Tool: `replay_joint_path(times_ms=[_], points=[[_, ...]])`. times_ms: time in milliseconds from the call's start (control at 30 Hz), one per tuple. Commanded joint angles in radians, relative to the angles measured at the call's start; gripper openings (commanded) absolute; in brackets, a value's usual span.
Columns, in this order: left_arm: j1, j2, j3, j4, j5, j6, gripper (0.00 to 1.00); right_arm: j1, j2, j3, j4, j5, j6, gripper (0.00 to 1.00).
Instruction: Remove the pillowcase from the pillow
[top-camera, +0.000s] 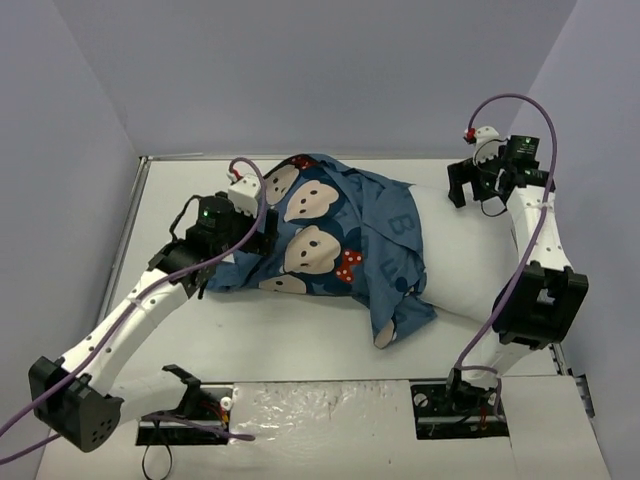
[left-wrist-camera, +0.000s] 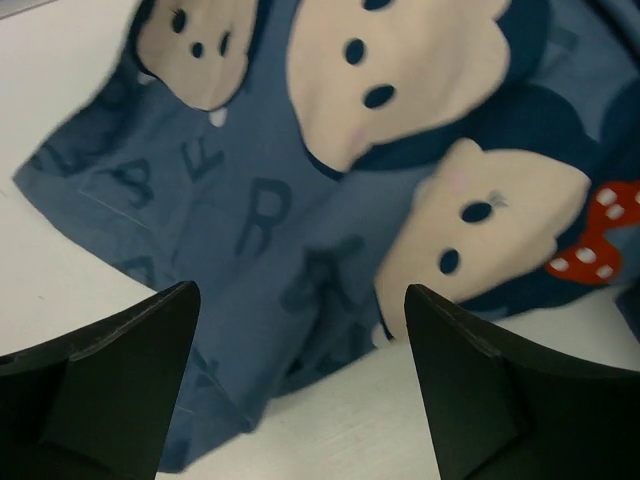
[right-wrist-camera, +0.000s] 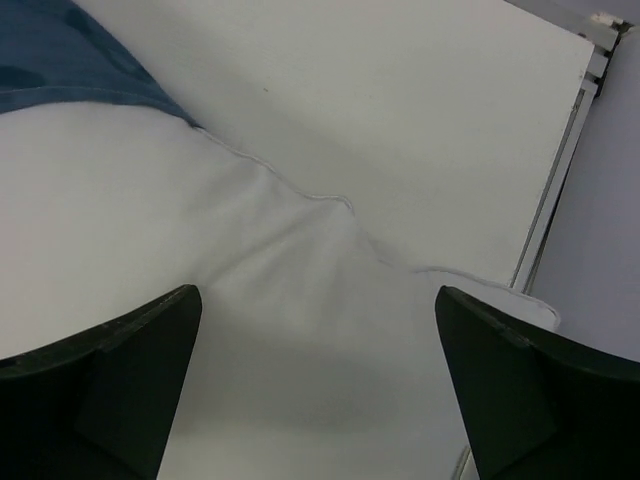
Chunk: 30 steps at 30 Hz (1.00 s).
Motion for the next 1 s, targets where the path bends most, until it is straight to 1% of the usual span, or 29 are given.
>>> replay_joint_path(times_ms=[0, 33, 67, 100, 133, 167, 200, 267, 300, 333, 400, 500, 600, 633, 667, 700, 733, 833, 867, 933, 967], points=[[-0.089, -0.068, 0.045, -0.068, -0.004, -0.084, 0.83, -0.019, -0.141, 0.089, -0.14, -0.165, -0.141, 1.0], [-0.113, -0.075, 0.036, -0.093, -0.02, -0.116, 0.83, -0.021, -0.172, 0.064, -0.166, -0.21, -0.253, 1.0], [-0.142, -0.085, 0.01, -0.104, -0.063, -0.134, 0.84, -0.018, -0.205, 0.04, -0.192, -0.276, -0.31, 1.0], [-0.196, -0.085, -0.001, -0.116, -0.098, -0.153, 0.84, -0.015, -0.269, 0.017, -0.262, -0.301, -0.376, 1.0], [-0.225, -0.083, -0.011, -0.14, -0.131, -0.177, 0.85, -0.009, -0.294, -0.032, -0.302, -0.321, -0.516, 1.0], [-0.25, -0.071, -0.027, -0.157, -0.17, -0.194, 0.85, 0.004, -0.343, -0.061, -0.336, -0.333, -0.571, 1.0], [-0.286, -0.06, -0.03, -0.18, -0.241, -0.216, 0.85, 0.01, -0.363, -0.087, -0.39, -0.331, -0.615, 1.0], [-0.302, 0.004, -0.027, -0.264, -0.289, -0.276, 0.87, 0.011, -0.403, -0.155, -0.427, -0.331, -0.689, 1.0], [-0.307, 0.03, 0.001, -0.307, -0.347, -0.315, 0.88, 0.013, -0.413, -0.172, -0.454, -0.327, -0.708, 1.0], [-0.31, 0.053, 0.013, -0.362, -0.369, -0.328, 0.88, 0.013, -0.419, -0.19, -0.462, -0.324, -0.714, 1.0], [-0.321, 0.089, 0.013, -0.374, -0.396, -0.352, 0.89, 0.013, -0.436, -0.226, -0.504, -0.325, -0.754, 1.0], [-0.336, 0.109, -0.022, -0.316, -0.424, -0.351, 0.92, 0.013, -0.46, -0.264, -0.514, -0.319, -0.768, 1.0], [-0.328, 0.15, -0.085, -0.192, -0.471, -0.279, 0.94, 0.013, -0.471, -0.285, -0.522, -0.321, -0.785, 1.0], [-0.327, 0.164, -0.114, -0.088, -0.476, -0.224, 0.94, 0.011, -0.468, -0.289, -0.528, -0.328, -0.789, 1.0], [-0.327, 0.193, -0.123, -0.037, -0.482, -0.202, 0.94, 0.013, -0.466, -0.292, -0.537, -0.331, -0.792, 1.0], [-0.325, 0.208, -0.128, 0.055, -0.482, -0.164, 0.94, 0.014, -0.465, -0.295, -0.542, -0.335, -0.798, 1.0], [-0.325, 0.249, -0.125, 0.091, -0.488, -0.147, 0.94, 0.013, -0.465, -0.298, -0.547, -0.338, -0.805, 1.0], [-0.325, 0.337, -0.087, 0.175, -0.501, -0.09, 0.83, 0.016, -0.477, -0.315, -0.56, -0.33, -0.826, 0.99], [-0.322, 0.357, -0.074, 0.186, -0.502, -0.08, 0.7, 0.016, -0.482, -0.319, -0.571, -0.325, -0.834, 0.99], [-0.313, 0.403, -0.047, 0.203, -0.505, -0.052, 0.5, 0.016, -0.497, -0.333, -0.58, -0.31, -0.855, 0.99], [-0.31, 0.414, -0.039, 0.208, -0.505, -0.046, 0.38, 0.016, -0.502, -0.338, -0.583, -0.305, -0.86, 0.99]])
